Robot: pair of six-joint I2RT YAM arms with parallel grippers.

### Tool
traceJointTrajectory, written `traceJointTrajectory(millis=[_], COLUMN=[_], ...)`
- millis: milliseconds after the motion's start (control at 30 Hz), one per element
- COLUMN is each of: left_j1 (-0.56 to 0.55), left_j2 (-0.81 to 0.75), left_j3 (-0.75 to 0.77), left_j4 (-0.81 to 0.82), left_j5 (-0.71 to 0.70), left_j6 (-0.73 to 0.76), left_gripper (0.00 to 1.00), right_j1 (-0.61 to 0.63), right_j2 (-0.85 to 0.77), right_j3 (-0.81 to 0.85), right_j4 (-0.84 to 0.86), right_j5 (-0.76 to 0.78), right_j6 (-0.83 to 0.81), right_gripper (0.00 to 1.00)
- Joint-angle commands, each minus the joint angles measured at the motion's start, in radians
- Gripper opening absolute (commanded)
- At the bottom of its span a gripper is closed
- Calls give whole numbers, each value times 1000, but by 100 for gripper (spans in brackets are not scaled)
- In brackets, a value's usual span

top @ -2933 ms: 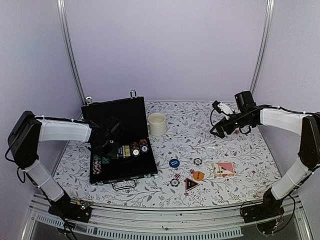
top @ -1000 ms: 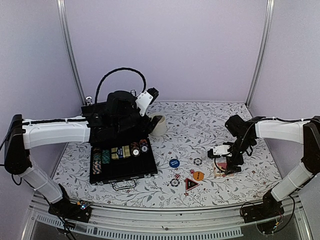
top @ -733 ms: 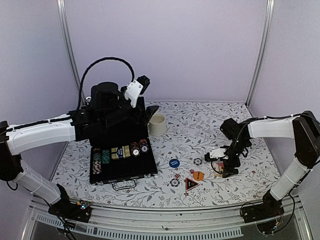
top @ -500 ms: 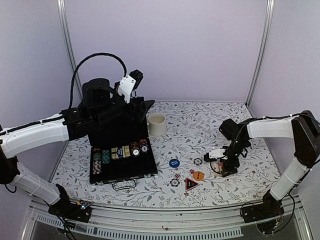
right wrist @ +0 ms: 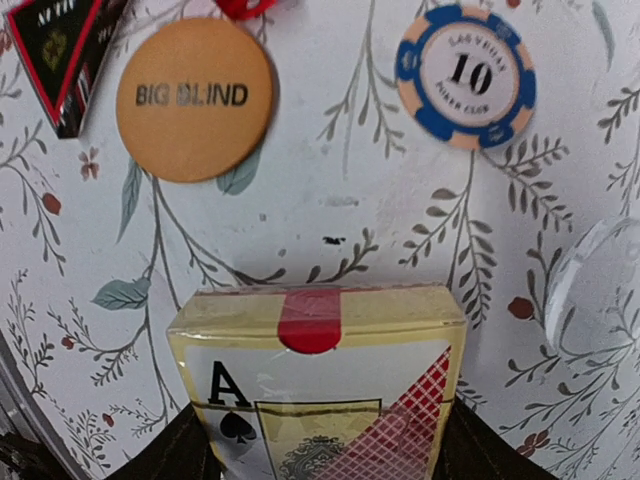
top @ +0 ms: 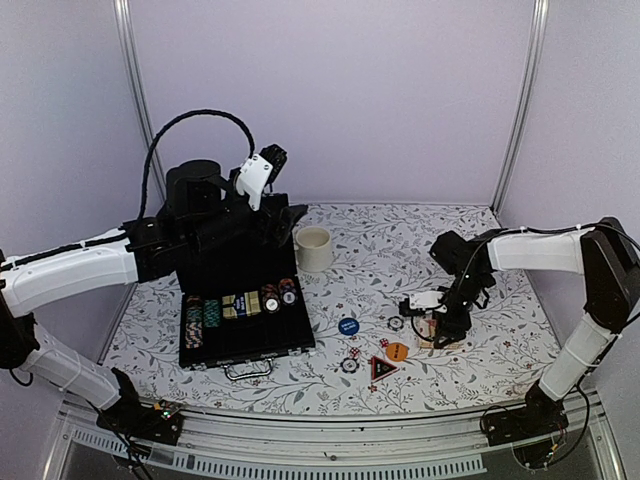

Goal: Pack up texas hold em set

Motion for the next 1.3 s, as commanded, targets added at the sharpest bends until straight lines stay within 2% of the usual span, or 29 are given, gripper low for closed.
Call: traceJointTrajectory(millis=[0, 100, 333, 400, 533, 700, 900, 1267], left_j1=[9, 10, 4, -22, -115, -245, -367, -406], left_j2=[12, 19, -29, -47, -76, -74, 26, 135], left_j3=[-7, -10, -101, -135, -217, -304, -249, -173], left_j4=[-14, -11, 92, 110, 110, 123, 100, 132], left_j5=[-12, 5, 158, 228, 319, 299, 201, 220], left_j6=[-6, -8, 29, 97, 287, 469, 662, 740], left_gripper=[94, 93, 86, 83, 76, 66, 63, 58], right_j1=[7, 5, -32, -41, -41, -4, 90, 183], right_j2=[-35, -53, -29, -2, 69, 112, 147, 142], right_j3=[129, 209, 370, 417, 506, 494, 493, 479], right_j4=[-47, -68, -87, -127, -243, -260, -311, -318], right_j5=[-192, -328, -660, -770, -884, -914, -890, -822], right_j6=[55, 81, 120, 119, 69, 76, 24, 37], right_gripper=[55, 54, 52, 52, 51, 47, 43, 44])
